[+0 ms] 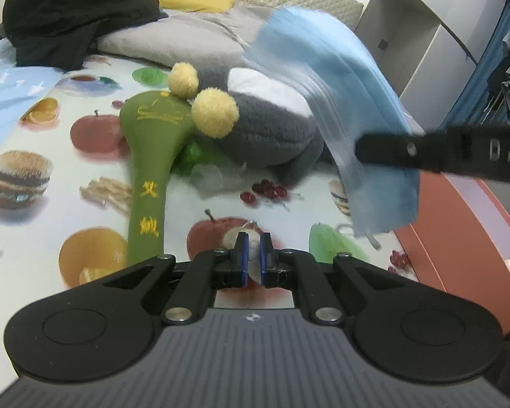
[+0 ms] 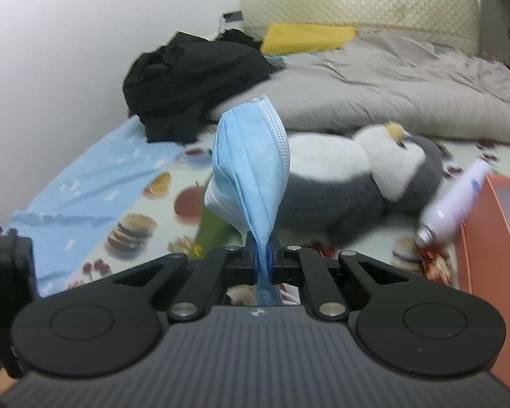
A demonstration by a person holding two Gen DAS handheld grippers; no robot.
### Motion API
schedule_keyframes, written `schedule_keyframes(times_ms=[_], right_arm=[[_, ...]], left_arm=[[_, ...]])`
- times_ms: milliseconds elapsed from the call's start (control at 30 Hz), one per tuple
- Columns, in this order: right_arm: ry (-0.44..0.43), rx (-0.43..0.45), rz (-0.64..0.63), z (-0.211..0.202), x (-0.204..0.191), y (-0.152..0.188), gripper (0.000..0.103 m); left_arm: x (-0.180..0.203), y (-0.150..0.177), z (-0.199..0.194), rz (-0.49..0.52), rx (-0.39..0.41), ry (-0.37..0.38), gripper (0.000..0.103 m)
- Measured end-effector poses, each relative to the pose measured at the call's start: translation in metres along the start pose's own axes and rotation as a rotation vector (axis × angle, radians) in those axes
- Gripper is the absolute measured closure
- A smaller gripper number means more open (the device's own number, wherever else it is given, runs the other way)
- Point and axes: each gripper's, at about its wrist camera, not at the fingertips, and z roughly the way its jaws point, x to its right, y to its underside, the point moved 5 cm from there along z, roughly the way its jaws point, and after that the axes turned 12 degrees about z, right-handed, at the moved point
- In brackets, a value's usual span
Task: Organize soft objects
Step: 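Grasp the blue face mask with the right tool and lift it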
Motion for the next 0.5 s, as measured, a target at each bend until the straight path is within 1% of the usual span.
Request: schedule_keyframes(times_ms=[133,333,500], right_arm=[[0.065,-0.04,0.036,-0.007,0.019,0.026,0.094],[0.174,-0.128,0.106,-0.021,0.051,0.074,0.094],[0.221,-0.191,0.152,-0.033,0.064,0.107,0.094]], left_arm=[[0.007,0.014,-0.004,-0.02,-0.029,0.021,0.095],[0.022,0.038,-0.008,-0.056,-0.093,0.053,0.096],[0.035,0.056,-0.014,-0.063,-0.138,0.069,0.096]])
